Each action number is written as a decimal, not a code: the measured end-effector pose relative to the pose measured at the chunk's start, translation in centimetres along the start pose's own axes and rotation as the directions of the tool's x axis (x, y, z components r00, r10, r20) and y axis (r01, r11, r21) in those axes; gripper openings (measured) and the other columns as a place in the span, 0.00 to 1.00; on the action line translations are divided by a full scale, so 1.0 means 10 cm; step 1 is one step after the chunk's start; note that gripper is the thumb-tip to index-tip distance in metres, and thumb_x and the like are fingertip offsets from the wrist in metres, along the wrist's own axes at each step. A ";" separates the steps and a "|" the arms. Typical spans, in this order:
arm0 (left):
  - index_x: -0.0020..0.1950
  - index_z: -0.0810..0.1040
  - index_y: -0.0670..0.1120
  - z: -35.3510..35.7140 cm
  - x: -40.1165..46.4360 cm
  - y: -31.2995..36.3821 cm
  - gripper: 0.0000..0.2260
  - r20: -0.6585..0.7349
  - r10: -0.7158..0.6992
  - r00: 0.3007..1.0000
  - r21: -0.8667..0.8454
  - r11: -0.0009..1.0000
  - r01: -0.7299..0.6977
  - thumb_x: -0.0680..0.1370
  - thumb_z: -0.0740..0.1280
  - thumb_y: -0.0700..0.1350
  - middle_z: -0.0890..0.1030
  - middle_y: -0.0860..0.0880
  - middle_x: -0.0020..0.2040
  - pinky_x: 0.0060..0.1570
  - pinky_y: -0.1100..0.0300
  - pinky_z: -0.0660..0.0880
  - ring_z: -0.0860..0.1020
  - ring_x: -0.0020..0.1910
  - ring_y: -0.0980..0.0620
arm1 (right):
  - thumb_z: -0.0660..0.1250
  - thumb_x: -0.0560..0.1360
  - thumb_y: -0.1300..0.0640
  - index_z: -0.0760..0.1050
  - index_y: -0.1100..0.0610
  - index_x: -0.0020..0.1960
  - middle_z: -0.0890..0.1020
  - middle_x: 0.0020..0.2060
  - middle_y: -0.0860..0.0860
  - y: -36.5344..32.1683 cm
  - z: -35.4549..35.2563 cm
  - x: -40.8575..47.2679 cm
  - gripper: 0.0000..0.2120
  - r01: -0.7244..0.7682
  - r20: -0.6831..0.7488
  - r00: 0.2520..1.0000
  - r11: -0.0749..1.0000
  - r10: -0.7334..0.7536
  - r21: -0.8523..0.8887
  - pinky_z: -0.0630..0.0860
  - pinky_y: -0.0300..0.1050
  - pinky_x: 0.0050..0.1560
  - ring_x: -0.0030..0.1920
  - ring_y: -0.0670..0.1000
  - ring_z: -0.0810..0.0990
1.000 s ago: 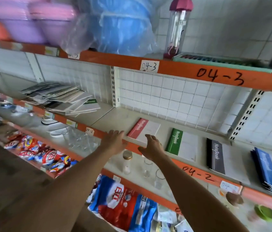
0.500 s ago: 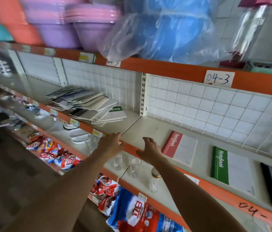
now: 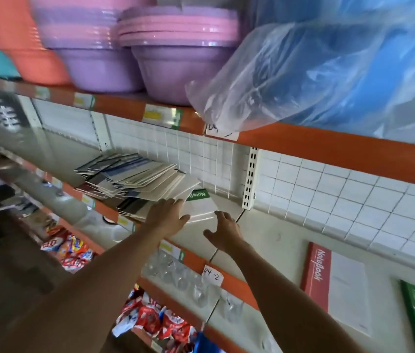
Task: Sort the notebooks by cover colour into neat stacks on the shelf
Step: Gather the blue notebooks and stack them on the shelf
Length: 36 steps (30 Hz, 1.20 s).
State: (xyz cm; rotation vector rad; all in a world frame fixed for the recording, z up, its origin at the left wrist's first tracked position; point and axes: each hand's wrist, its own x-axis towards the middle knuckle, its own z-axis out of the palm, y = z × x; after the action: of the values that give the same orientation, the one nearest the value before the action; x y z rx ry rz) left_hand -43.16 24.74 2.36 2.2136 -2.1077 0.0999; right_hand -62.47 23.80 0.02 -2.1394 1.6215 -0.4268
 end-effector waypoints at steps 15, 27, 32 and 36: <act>0.70 0.70 0.46 0.00 1.22 -1.96 0.28 -0.003 0.072 0.997 -0.134 0.988 -0.072 0.79 0.60 0.64 0.74 0.43 0.67 0.61 0.50 0.71 0.71 0.65 0.42 | 0.69 0.75 0.45 0.61 0.57 0.76 0.67 0.73 0.57 -1.52 0.60 1.35 0.35 -0.051 -0.081 0.996 0.997 0.046 -0.060 0.67 0.51 0.70 0.71 0.58 0.67; 0.76 0.63 0.55 0.37 1.51 -2.59 0.30 0.067 0.273 0.960 -0.125 0.957 -0.263 0.79 0.49 0.69 0.66 0.46 0.75 0.65 0.43 0.66 0.67 0.71 0.41 | 0.58 0.76 0.32 0.69 0.55 0.68 0.74 0.66 0.54 -1.86 1.27 1.63 0.31 -0.306 -0.052 0.951 0.952 0.306 0.009 0.72 0.54 0.63 0.66 0.58 0.73; 0.71 0.68 0.54 0.48 1.57 -2.58 0.31 0.012 0.280 0.960 -0.068 0.958 -0.278 0.77 0.50 0.72 0.69 0.45 0.71 0.63 0.44 0.66 0.68 0.68 0.42 | 0.63 0.74 0.31 0.70 0.55 0.70 0.74 0.67 0.55 -1.80 1.32 1.56 0.35 -0.373 -0.097 0.922 0.927 0.376 0.045 0.70 0.51 0.64 0.66 0.58 0.72; 0.69 0.71 0.50 0.53 1.58 -2.58 0.37 -0.061 0.324 0.944 -0.100 0.939 -0.329 0.71 0.55 0.75 0.70 0.44 0.70 0.65 0.45 0.66 0.66 0.70 0.42 | 0.70 0.71 0.34 0.67 0.55 0.70 0.70 0.64 0.60 -1.83 1.42 1.60 0.37 -0.509 -0.144 0.840 0.852 0.523 0.123 0.66 0.53 0.66 0.66 0.62 0.66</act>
State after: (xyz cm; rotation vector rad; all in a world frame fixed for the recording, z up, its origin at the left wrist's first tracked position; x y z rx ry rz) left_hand -16.67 9.78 -1.62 1.7682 -2.3750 0.0518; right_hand -36.03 14.69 -3.20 -1.5430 2.1485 -0.4980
